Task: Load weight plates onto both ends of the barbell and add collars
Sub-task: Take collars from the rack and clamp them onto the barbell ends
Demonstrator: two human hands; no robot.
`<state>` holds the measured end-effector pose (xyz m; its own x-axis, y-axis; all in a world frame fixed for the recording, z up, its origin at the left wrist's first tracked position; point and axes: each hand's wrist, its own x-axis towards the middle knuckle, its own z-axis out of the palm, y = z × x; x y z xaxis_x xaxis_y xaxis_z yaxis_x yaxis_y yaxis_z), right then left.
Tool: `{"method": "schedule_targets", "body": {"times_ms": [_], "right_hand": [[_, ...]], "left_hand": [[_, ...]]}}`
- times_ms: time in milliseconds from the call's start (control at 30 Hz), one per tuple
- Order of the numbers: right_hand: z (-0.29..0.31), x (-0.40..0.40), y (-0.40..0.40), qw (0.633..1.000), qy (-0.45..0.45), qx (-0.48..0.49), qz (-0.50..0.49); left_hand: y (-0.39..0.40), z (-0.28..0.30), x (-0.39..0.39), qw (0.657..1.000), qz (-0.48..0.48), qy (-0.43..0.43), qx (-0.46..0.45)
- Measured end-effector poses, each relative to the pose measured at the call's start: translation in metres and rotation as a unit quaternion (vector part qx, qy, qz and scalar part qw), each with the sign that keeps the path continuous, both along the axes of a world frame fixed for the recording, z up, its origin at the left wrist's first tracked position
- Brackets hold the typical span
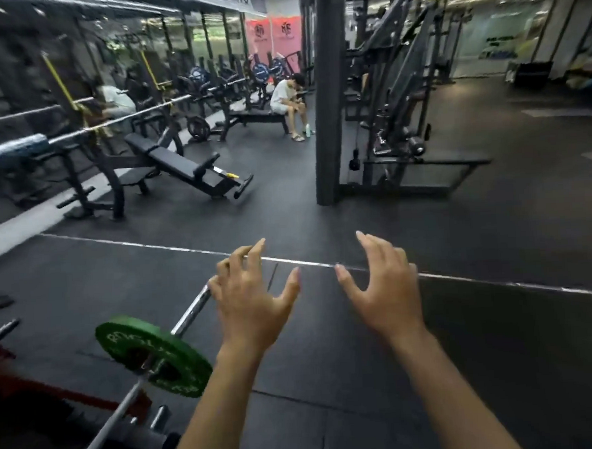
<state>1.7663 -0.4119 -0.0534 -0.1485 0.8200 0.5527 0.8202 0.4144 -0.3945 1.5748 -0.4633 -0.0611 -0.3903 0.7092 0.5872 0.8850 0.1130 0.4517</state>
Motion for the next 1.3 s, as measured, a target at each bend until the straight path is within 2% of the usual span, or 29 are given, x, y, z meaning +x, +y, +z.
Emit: {"method": "schedule_targets", "body": {"times_ms": [200,467,800,1067,1300], "right_hand": [[-0.008,-0.061,0.134,0.998,0.01,0.017,0.063],[0.0,-0.141,0.319,0.997,-0.032,0.014,0.075],[-0.01,-0.209,0.537,0.996,-0.009,0.009,0.083],[-0.011,-0.313,0.725,0.982,-0.005,0.001,0.19],[-0.004,-0.441,0.829,0.954,-0.003,0.012,0.299]], "left_hand": [[0.108,-0.008,-0.056,0.998,0.062,-0.002,0.0],[0.298,-0.004,-0.128,0.998,0.055,-0.016,0.01],[0.516,-0.012,-0.197,0.998,0.064,-0.003,-0.004],[0.667,-0.008,-0.279,0.987,0.158,-0.003,-0.015],[0.734,-0.001,-0.382,0.959,0.283,-0.001,-0.014]]}}
